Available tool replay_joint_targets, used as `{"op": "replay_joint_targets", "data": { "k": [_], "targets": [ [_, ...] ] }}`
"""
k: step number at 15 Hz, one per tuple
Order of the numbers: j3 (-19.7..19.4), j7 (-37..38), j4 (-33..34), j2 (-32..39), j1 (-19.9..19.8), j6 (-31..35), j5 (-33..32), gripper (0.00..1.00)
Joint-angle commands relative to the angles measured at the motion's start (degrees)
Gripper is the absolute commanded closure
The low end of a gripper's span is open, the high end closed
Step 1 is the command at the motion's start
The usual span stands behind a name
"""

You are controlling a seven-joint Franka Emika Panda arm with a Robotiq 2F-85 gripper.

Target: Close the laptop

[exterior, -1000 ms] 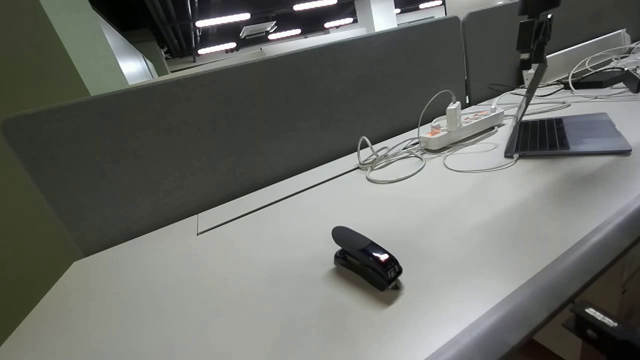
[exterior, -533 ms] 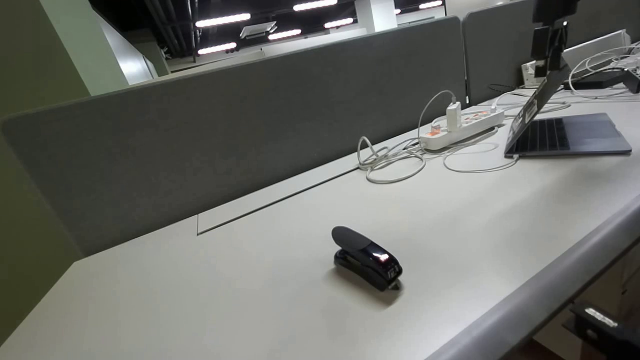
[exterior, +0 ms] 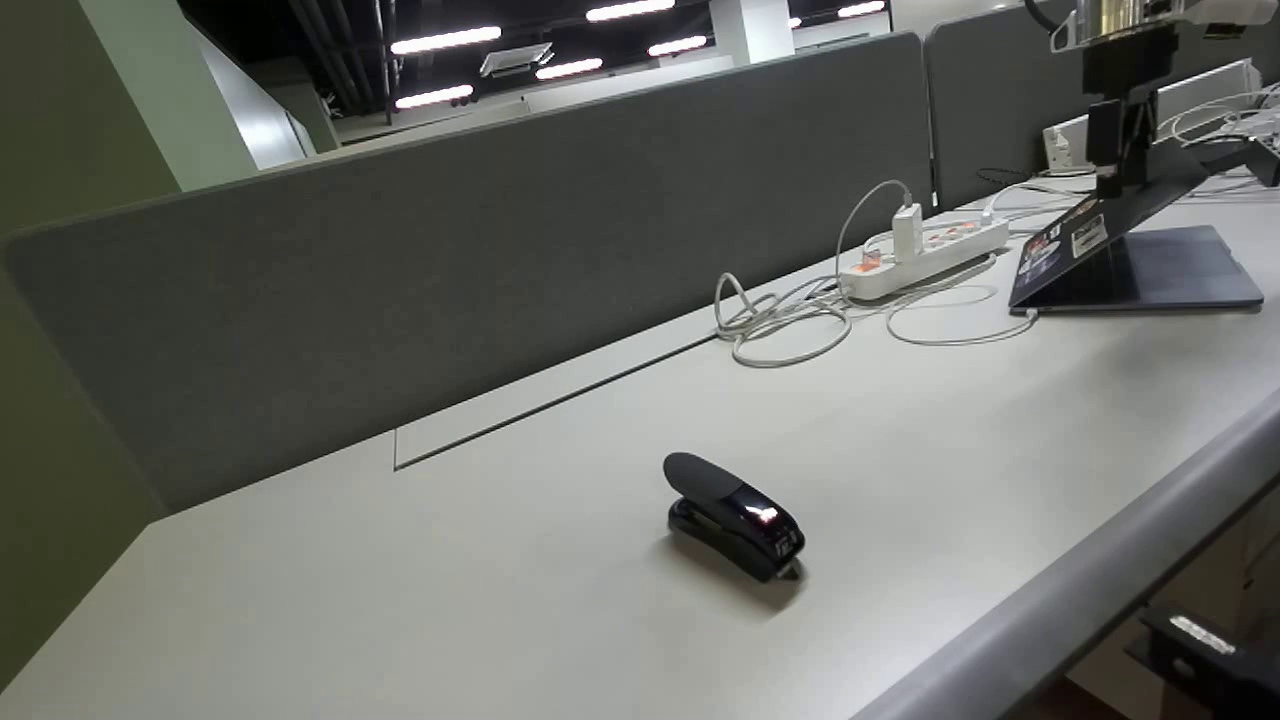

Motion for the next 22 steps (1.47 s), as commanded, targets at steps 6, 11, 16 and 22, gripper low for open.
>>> {"op": "replay_joint_targets", "data": {
  "k": [6, 11, 16, 22],
  "targets": [
    [-0.13, 4.1, 0.23, 5.48, -0.93, 3.58, -2.32, 0.0],
    [0.25, 6.33, 0.59, 9.11, -1.06, 6.71, -4.42, 0.0],
    [0.44, 8.43, 0.78, 11.51, -1.94, 9.0, -5.39, 0.0],
    [0.21, 9.51, 0.66, 12.45, -3.5, 10.25, -6.44, 0.0]
  ]
}}
